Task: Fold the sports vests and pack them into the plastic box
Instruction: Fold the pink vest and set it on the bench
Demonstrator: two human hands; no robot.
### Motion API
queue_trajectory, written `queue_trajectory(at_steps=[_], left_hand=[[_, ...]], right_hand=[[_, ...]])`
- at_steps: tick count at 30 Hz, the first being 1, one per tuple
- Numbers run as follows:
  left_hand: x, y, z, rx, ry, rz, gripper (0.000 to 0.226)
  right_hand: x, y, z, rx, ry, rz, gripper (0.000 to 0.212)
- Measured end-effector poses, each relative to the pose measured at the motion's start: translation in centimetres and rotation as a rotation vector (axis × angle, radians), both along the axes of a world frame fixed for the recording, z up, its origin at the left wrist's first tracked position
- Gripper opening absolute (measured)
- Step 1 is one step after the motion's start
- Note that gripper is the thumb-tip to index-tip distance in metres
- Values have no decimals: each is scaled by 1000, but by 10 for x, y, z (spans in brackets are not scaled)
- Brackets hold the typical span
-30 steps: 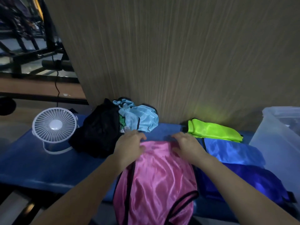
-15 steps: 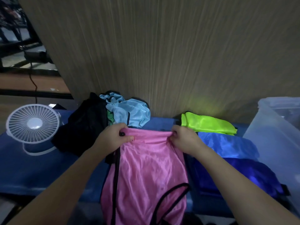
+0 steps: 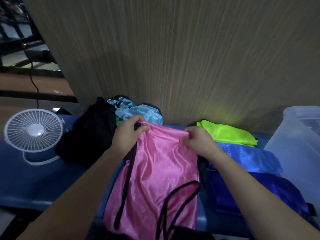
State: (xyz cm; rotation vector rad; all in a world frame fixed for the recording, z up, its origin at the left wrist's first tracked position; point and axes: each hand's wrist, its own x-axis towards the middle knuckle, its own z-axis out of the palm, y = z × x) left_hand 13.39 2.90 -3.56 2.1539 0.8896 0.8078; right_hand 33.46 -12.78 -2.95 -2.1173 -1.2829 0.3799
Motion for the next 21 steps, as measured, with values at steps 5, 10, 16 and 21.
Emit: queue_trajectory(at_steps=[5, 10, 16, 21], left_hand=[[5, 3, 16, 70, -3, -72, 19], [-9, 1, 16, 42, 44, -147, 21], [-40, -18, 29, 228, -29, -234, 11], [-73, -43, 36, 494, 12, -301, 17]], right_hand=[[2, 5, 0, 196, -114, -194, 22], [0, -6, 2, 193, -119, -105, 21], [-14, -35, 16, 276, -135, 17, 19], [-36, -69, 31, 283, -133, 147, 21]])
